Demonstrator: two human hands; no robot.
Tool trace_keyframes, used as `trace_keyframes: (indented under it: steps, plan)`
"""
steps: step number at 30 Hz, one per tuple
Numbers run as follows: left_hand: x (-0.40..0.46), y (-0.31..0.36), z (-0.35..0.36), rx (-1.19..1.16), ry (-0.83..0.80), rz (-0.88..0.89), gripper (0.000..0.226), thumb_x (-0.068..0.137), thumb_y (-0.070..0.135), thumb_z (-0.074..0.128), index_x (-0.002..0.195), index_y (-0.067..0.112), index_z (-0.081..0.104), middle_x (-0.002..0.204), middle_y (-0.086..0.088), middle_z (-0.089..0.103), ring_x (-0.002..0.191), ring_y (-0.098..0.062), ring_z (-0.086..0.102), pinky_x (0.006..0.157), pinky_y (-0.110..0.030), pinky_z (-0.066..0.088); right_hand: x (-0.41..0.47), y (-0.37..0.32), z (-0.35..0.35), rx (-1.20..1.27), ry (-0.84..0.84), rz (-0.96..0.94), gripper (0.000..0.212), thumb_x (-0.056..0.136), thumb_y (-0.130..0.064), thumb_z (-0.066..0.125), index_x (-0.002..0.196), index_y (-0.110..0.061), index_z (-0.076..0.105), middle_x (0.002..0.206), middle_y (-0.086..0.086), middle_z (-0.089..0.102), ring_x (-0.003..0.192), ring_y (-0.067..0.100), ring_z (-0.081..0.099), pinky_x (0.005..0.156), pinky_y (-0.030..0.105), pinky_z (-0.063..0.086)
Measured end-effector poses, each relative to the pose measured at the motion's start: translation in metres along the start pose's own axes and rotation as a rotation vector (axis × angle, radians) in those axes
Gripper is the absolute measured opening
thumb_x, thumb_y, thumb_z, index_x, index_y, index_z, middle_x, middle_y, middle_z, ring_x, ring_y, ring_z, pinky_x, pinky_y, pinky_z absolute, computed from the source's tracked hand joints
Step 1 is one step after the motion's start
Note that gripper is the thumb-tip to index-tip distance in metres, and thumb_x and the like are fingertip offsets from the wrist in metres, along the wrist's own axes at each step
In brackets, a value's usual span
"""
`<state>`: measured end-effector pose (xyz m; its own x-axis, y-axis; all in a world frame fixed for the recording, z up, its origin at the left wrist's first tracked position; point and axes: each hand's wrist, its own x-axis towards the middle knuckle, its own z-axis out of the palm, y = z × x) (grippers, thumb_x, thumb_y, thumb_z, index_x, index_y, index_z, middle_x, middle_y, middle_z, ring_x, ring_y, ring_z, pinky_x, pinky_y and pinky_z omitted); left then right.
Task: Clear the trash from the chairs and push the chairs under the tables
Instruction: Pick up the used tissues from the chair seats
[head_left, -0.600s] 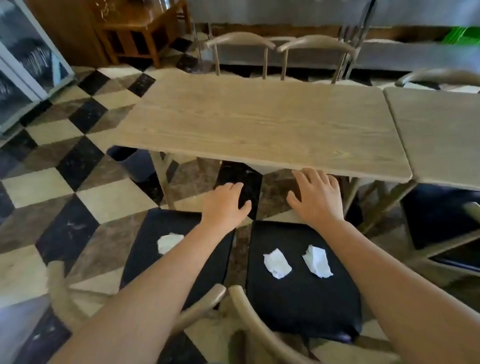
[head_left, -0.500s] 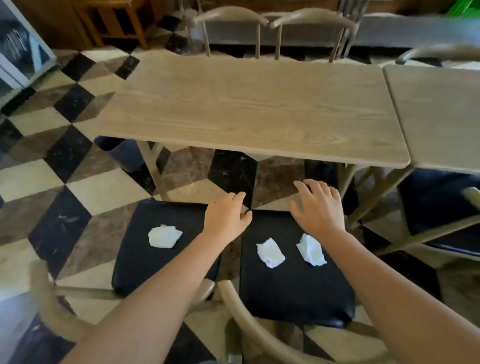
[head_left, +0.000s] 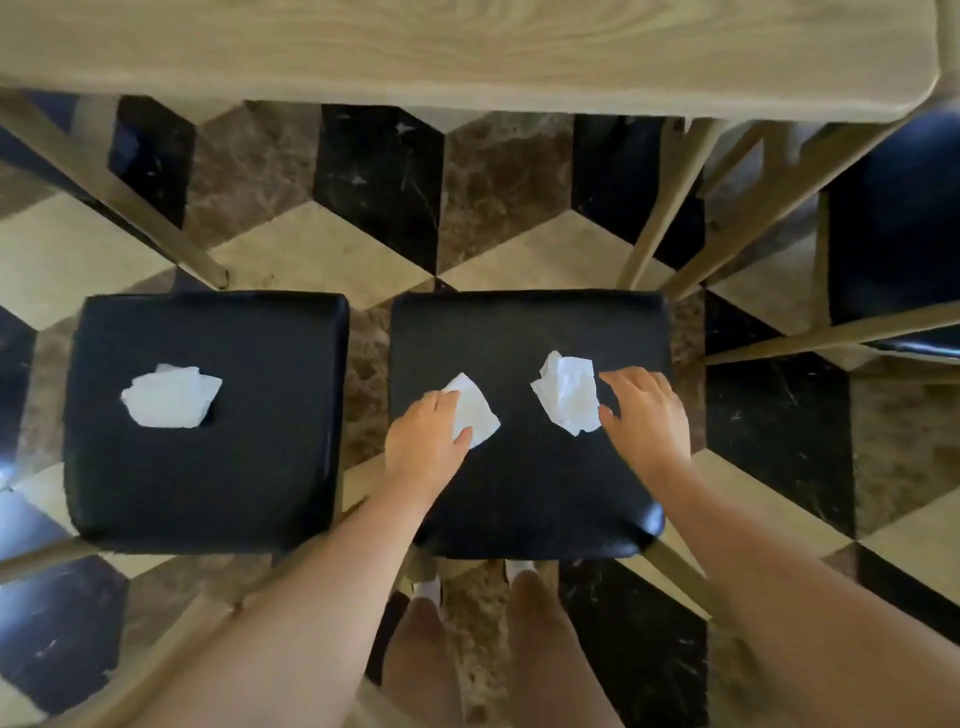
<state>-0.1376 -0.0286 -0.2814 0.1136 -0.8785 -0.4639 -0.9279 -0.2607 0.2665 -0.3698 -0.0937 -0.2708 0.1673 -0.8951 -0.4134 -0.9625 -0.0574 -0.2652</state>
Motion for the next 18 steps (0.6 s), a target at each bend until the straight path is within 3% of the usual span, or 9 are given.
trace_keyframes:
  steps: [6,12,15,18]
  plan:
    - [0.054,-0.018,0.076,0.048,-0.026,-0.028,0.044,0.092,0.031,0.051,0.132,0.018,0.040,0.135,-0.004,0.048,0.118,-0.023,0.049,0.088,-0.035,0.047,0.050,0.017,0.074,-0.066,-0.088,-0.074,0.043,0.088,-0.013,0.059,0.130,-0.016,0.050,0.134,0.006,0.051,0.118,0.026,0.044,0.090,0.036,0.044]
    - [0.071,-0.019,0.117,-0.019,0.042,-0.128,0.039,0.075,0.014,0.069,0.108,0.017,0.049,0.110,-0.006,0.058,0.102,-0.026,0.054,0.056,-0.035,0.051,0.067,0.027,0.120,-0.177,-0.121,-0.087,0.044,0.084,-0.005,0.057,0.126,-0.018,0.050,0.127,0.003,0.049,0.109,0.023,0.044,0.076,0.031,0.044]
    - [0.064,-0.021,0.124,-0.006,0.084,-0.064,0.042,0.070,0.010,0.075,0.104,0.015,0.051,0.105,-0.009,0.060,0.099,-0.028,0.057,0.052,-0.036,0.053,0.064,0.029,0.128,-0.136,-0.080,-0.082,0.045,0.077,0.003,0.062,0.118,-0.015,0.056,0.121,0.006,0.054,0.103,0.026,0.048,0.063,0.034,0.042]
    - [0.060,-0.023,0.126,0.028,0.093,-0.031,0.034,0.077,0.012,0.069,0.109,0.013,0.059,0.110,-0.009,0.060,0.103,-0.028,0.055,0.049,-0.032,0.046,0.065,0.028,0.130,-0.104,-0.052,-0.105,0.038,0.077,0.004,0.061,0.111,-0.012,0.061,0.114,0.009,0.058,0.100,0.029,0.050,0.057,0.032,0.037]
